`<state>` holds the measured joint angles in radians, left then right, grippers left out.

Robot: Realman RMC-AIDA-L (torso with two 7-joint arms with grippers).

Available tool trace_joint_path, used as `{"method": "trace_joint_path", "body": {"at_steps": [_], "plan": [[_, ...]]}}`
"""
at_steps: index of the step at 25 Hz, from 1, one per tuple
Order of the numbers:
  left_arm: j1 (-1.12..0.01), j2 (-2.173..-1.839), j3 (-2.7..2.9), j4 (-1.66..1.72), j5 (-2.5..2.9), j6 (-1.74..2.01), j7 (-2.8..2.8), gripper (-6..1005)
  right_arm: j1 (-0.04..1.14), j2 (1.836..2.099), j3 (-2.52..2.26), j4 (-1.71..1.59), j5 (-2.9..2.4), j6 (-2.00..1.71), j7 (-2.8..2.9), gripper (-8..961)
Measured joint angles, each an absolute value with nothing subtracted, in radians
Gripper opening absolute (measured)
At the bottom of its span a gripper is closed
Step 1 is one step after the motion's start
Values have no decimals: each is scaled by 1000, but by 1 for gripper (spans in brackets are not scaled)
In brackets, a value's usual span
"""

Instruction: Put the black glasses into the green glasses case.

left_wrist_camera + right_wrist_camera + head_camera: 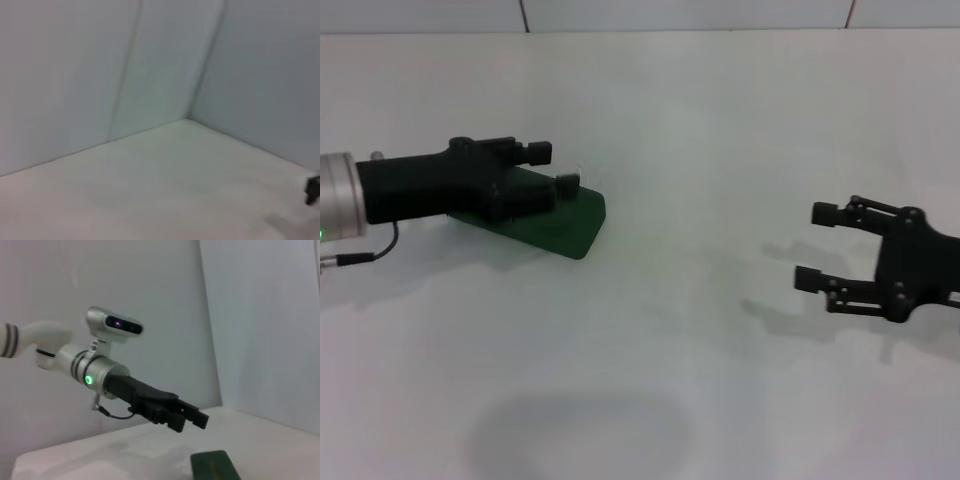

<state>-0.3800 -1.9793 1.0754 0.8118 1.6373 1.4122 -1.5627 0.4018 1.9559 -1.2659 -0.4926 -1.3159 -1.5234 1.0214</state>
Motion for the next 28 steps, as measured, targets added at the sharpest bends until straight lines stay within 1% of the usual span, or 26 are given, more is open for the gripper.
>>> {"method": "trace_joint_path", "body": {"at_steps": [4, 6, 10, 11, 12, 15, 18, 23, 28], "plan": [[-349, -1960, 1074, 833, 1639, 1510, -1551, 676, 404, 1923, -1266, -509, -1333, -1594, 1026, 810], [-329, -1956, 1073, 840, 1639, 1540, -1531, 744, 405, 1913, -1263, -523, -1361, -1622, 1025, 810], [-271, -1963, 1057, 858, 1649, 1557, -1492, 881, 405, 1916, -1263, -538, -1401, -1628, 1021, 810], [-271, -1963, 1057, 858, 1649, 1557, -1492, 880, 405, 1933, -1263, -544, -1437, -1618, 1019, 810], [-260, -1967, 1046, 859, 1659, 1557, -1487, 880, 405, 1942, -1263, -544, -1448, -1611, 1018, 810], [-220, -1976, 1016, 856, 1690, 1559, -1455, 877, 405, 1966, -1262, -544, -1484, -1587, 1016, 810], [-191, -1981, 1009, 856, 1692, 1566, -1441, 875, 405, 1984, -1261, -545, -1509, -1567, 1014, 810], [-154, -1978, 1008, 857, 1693, 1626, -1434, 875, 405, 1998, -1261, -546, -1513, -1553, 1012, 810], [-120, -1979, 1008, 854, 1695, 1651, -1385, 875, 400, 1999, -1261, -542, -1514, -1538, 1003, 810]]}}
